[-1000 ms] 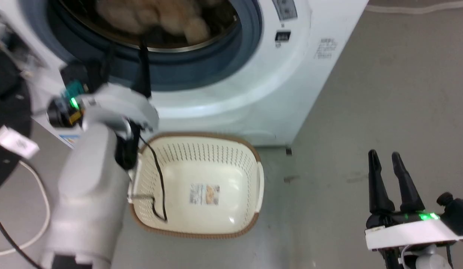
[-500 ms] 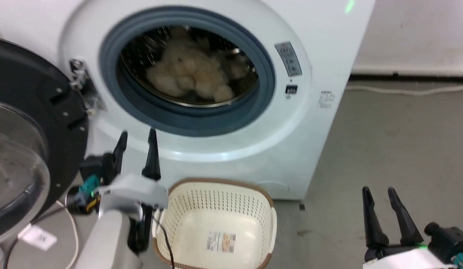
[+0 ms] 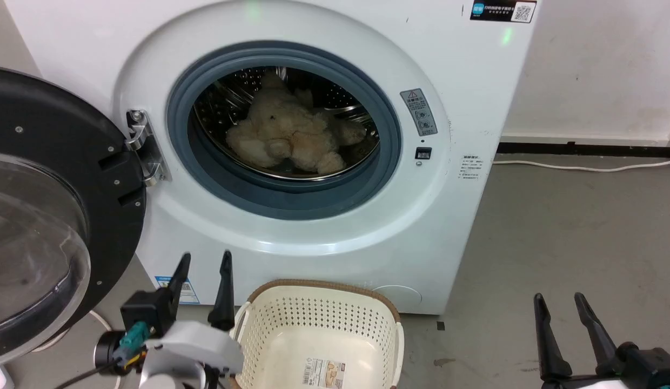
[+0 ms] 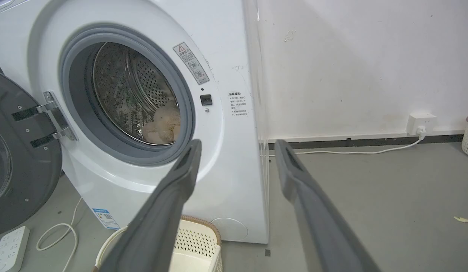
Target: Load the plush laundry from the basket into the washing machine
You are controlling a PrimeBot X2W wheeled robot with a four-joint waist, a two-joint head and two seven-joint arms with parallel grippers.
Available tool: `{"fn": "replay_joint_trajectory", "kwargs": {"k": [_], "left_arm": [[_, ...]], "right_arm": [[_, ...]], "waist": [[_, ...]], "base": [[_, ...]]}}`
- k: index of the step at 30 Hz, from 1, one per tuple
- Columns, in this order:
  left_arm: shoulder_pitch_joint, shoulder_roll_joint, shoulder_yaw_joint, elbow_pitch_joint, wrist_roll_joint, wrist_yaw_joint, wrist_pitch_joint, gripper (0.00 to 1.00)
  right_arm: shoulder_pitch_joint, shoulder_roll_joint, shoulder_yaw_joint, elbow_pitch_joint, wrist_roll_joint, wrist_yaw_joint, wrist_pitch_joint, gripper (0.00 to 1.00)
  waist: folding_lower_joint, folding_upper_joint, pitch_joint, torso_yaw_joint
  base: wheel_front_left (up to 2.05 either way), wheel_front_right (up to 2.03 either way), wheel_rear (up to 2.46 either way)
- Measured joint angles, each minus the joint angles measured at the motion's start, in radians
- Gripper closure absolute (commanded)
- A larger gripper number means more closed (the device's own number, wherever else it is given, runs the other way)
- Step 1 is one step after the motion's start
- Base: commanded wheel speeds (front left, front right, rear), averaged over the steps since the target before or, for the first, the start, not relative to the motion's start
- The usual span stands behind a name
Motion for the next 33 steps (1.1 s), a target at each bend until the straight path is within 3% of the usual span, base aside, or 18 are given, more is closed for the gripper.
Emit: {"fn": "replay_joint_trajectory", "kwargs": {"k": [17, 33], "left_arm": [[0.165, 0.034, -0.022, -0.091, 0.035, 0.046, 0.022, 0.00], [0.184, 0.023, -0.010, -0.100, 0.006, 0.071, 0.032, 0.00]], "right_arm": [[0.035, 0.000, 0.010, 0.049, -0.023, 0.000, 0.000, 0.00], [0.037, 0.000, 0.016, 0.081, -0.021, 0.000, 0.000, 0.00]], "waist": [[0.0000, 0.0000, -0.020, -0.006], [0.0001, 0.0000, -0.013, -0.003]], "base": [[0.00, 0.00, 0.00], [0.00, 0.00, 0.00]]}}
